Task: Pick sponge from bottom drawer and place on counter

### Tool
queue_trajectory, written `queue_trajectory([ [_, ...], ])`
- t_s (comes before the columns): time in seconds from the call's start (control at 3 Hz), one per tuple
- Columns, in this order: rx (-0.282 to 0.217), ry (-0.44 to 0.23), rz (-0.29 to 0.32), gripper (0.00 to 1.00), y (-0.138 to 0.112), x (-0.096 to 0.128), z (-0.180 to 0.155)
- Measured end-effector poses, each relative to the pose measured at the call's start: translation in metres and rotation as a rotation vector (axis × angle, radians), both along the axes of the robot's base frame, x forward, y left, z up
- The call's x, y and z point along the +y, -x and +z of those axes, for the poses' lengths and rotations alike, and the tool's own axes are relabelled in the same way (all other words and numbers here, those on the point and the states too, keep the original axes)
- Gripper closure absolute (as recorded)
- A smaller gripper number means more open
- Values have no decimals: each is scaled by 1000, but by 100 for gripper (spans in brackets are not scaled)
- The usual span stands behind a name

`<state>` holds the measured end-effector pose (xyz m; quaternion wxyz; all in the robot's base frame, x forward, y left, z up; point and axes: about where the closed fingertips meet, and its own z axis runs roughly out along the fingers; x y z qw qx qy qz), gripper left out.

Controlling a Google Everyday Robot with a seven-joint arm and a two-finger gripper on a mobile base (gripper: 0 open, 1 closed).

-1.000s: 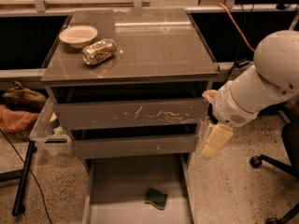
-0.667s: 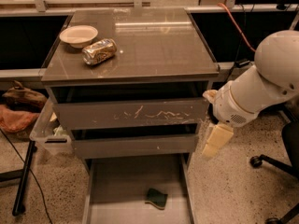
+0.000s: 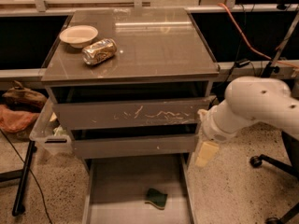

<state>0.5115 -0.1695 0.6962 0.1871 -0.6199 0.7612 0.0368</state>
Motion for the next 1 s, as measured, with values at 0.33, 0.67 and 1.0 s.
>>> queue_trajectory([
  [0.33,-2,-3,-35,0,-23,-7,-68],
  [0.67,-2,-4,-34,0,-23,-7,-68],
  [1.0,-2,-43,-4,0,-33,8,-111],
])
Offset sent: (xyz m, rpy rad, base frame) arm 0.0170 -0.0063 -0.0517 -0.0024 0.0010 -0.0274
